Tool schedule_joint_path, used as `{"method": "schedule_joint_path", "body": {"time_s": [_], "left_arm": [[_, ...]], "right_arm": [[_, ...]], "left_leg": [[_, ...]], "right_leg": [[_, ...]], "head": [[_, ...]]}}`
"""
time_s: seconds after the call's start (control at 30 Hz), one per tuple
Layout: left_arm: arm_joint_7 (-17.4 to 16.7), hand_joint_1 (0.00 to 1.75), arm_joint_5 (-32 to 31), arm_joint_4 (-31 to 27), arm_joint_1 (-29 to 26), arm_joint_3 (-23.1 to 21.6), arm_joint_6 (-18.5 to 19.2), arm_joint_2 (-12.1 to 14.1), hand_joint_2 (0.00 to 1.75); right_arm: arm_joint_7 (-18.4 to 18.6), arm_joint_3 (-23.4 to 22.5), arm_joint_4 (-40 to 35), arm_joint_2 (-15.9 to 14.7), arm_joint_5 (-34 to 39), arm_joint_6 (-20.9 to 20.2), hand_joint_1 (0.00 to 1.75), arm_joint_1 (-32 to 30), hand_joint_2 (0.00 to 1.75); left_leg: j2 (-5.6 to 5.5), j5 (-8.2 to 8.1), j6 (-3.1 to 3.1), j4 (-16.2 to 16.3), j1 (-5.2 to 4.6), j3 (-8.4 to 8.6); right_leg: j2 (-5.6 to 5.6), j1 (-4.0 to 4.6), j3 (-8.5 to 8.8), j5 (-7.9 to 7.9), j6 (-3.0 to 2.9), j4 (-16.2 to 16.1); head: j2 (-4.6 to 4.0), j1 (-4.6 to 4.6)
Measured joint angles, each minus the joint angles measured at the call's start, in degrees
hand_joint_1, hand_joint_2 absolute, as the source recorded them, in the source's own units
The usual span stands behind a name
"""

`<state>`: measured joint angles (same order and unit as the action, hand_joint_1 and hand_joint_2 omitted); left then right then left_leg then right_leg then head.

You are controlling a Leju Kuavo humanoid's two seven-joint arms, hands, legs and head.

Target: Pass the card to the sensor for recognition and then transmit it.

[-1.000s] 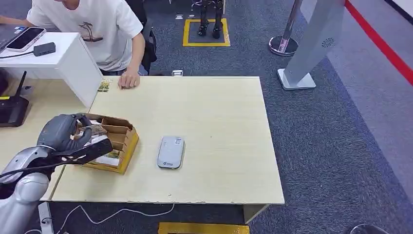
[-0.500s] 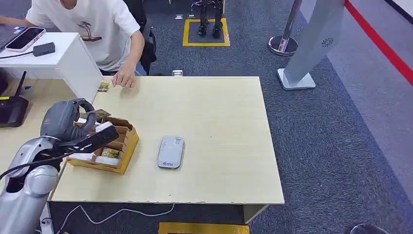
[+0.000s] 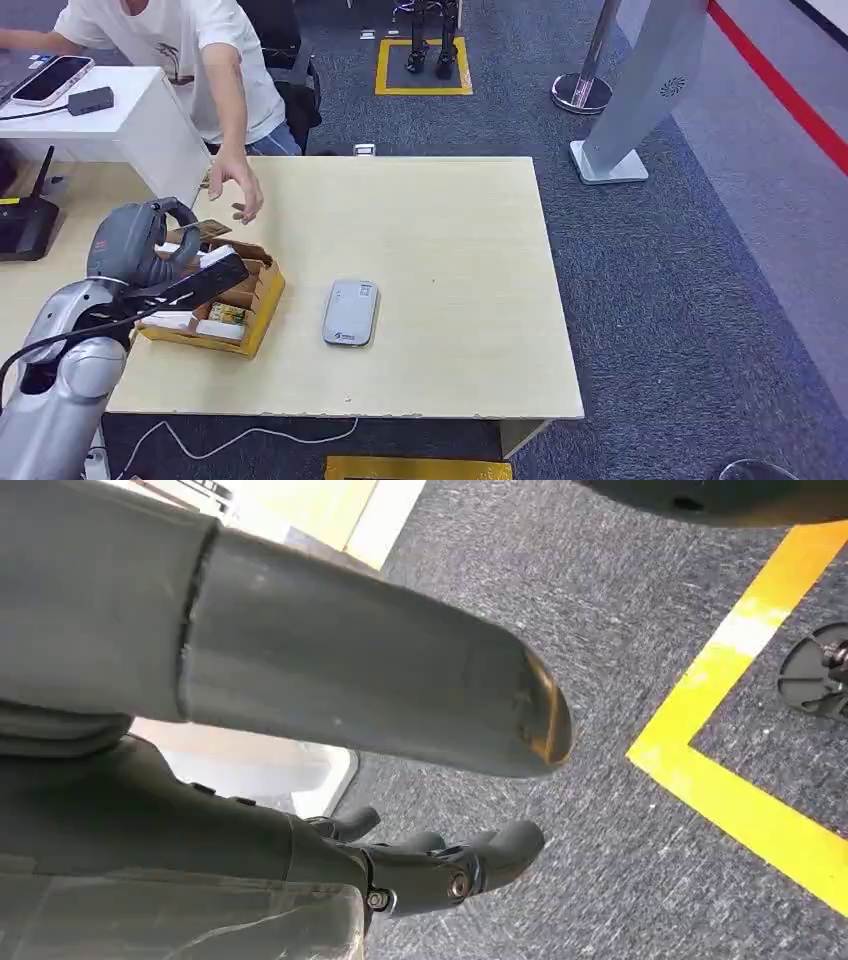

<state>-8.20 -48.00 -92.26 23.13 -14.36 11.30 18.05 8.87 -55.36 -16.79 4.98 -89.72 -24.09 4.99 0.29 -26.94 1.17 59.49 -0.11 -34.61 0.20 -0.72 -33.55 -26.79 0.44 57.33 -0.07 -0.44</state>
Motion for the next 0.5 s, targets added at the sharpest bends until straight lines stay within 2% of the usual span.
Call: {"method": "schedule_joint_path", "body": {"time_s": [0.1,0.2,0.3,0.37,0.5], "left_arm": [[-0.65,1.75,-5.86,0.00,0.01,0.74,-1.13,-0.35,1.75],[-2.27,1.75,-17.98,0.02,0.28,2.30,-3.57,-1.33,1.75],[-2.34,1.75,-27.91,0.79,1.69,5.22,-4.17,-2.73,1.75],[-1.94,1.75,-31.72,1.88,3.29,7.37,-4.06,-3.67,1.75],[-1.58,1.75,-35.55,6.18,7.58,12.10,-3.39,-6.03,1.75]], "right_arm": [[0.20,0.02,0.00,0.00,0.00,0.00,0.00,0.00,0.00],[0.04,0.55,0.07,0.04,0.00,0.00,0.00,0.00,0.00],[-0.02,1.33,0.11,0.04,0.00,0.00,0.00,0.03,0.00],[-0.02,1.90,0.15,0.04,0.00,0.00,0.00,0.02,0.00],[-0.02,2.82,0.15,0.04,0.00,0.00,0.00,0.03,0.00]], "left_leg": [[0.00,0.00,0.00,0.00,0.00,0.00],[0.00,0.00,0.00,0.00,0.00,0.00],[-0.01,0.00,0.00,0.00,0.00,0.00],[-0.01,0.01,0.01,0.00,0.00,0.00],[-0.01,0.02,0.02,0.01,0.00,0.00]], "right_leg": [[0.00,0.00,0.00,0.00,0.00,0.00],[0.00,0.00,-0.01,0.00,0.00,0.00],[-0.01,0.00,-0.01,0.00,0.00,0.00],[-0.01,0.00,0.00,0.01,0.00,0.00],[-0.02,0.00,-0.01,0.03,-0.02,0.00]], "head": [[0.00,0.02],[0.00,0.02],[0.00,0.02],[0.00,0.04],[0.00,0.07]]}}
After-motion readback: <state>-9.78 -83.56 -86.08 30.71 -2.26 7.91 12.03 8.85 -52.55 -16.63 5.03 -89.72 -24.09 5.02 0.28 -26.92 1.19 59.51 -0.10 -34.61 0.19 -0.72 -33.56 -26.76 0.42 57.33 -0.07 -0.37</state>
